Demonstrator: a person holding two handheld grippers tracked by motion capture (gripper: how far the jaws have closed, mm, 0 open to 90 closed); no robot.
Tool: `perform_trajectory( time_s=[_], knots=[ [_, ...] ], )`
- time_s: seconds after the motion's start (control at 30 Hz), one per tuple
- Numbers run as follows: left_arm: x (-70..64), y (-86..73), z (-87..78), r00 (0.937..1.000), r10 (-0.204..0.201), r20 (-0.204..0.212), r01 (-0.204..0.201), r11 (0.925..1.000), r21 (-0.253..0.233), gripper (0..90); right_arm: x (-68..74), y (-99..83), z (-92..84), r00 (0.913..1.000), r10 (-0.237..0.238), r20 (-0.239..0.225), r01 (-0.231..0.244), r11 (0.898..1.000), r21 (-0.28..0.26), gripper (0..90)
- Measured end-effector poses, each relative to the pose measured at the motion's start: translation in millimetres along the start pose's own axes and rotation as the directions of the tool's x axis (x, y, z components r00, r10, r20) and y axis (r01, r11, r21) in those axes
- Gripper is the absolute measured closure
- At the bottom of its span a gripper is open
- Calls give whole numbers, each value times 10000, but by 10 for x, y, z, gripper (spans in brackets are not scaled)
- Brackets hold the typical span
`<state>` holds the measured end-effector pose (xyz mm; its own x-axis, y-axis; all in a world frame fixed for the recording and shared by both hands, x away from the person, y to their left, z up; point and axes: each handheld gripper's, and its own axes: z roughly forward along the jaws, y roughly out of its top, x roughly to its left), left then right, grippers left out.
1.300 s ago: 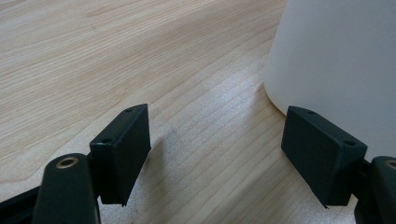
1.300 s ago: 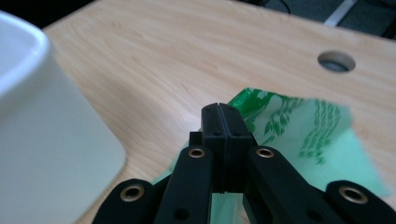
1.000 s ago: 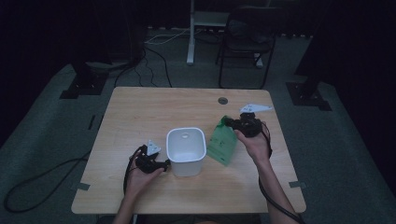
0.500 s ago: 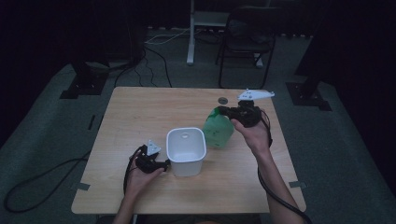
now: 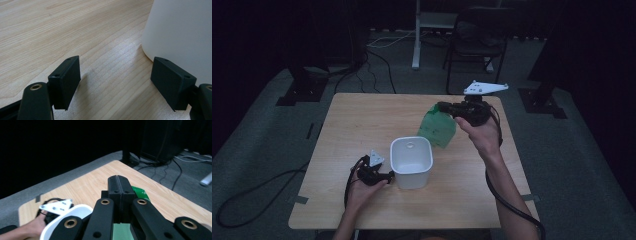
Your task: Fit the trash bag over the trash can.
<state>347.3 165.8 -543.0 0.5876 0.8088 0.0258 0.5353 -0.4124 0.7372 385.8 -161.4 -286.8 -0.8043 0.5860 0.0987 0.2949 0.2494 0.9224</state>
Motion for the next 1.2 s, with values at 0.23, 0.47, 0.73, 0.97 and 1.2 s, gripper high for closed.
perform_trajectory(
  time_s=[0.23,0.47,0.73,0.97,1.2],
  knots=[
    [0,0,1,10000,6,-2,-6,10000,-4,247,146,127,24,9978,-229,-629,222,9997,-117,900],
    [1,-1,3,10000,2,-19,-2,10000,-21,246,241,223,8,9937,-276,-1088,243,9992,-318,900],
    [2,-2,7,10000,2,-20,-2,10000,-5,247,269,224,39,9910,-204,-1320,177,9996,-214,900],
    [-1,-1,2,10000,20,-37,-20,10000,1,246,282,101,261,9877,104,-1563,-63,9996,262,900],
    [9,-2,-2,10000,-17,-31,17,10000,-24,246,273,-73,451,9859,361,-1631,-250,9973,697,900]
  ],
)
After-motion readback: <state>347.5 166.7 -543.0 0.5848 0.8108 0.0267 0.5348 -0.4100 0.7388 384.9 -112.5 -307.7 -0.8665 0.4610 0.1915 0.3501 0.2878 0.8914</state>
